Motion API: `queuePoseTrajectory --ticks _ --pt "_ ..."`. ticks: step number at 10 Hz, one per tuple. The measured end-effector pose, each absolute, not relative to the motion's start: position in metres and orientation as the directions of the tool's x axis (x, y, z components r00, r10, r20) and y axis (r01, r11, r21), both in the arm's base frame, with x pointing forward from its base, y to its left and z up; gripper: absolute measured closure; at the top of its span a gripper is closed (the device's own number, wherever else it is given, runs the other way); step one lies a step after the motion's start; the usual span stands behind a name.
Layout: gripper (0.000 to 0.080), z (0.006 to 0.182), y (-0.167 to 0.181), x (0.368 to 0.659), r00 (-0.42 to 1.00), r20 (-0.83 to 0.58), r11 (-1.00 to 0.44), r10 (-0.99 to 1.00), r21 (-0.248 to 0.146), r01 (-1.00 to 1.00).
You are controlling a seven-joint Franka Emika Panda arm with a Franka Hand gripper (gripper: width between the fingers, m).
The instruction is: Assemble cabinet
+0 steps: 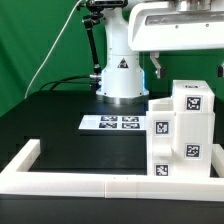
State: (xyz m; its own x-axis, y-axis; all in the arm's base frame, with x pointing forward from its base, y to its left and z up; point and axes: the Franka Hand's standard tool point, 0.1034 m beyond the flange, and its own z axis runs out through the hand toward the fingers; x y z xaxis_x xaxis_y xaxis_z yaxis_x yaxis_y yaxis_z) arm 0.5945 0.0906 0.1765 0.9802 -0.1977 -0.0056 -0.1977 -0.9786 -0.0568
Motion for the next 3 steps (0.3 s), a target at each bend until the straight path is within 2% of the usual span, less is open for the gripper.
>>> queuePoseTrajectory --ticks 3 --pt "0.0002 0.1757 0.0906 0.5942 0.980 -0.007 -0.979 -0.198 -0.056 -0.198"
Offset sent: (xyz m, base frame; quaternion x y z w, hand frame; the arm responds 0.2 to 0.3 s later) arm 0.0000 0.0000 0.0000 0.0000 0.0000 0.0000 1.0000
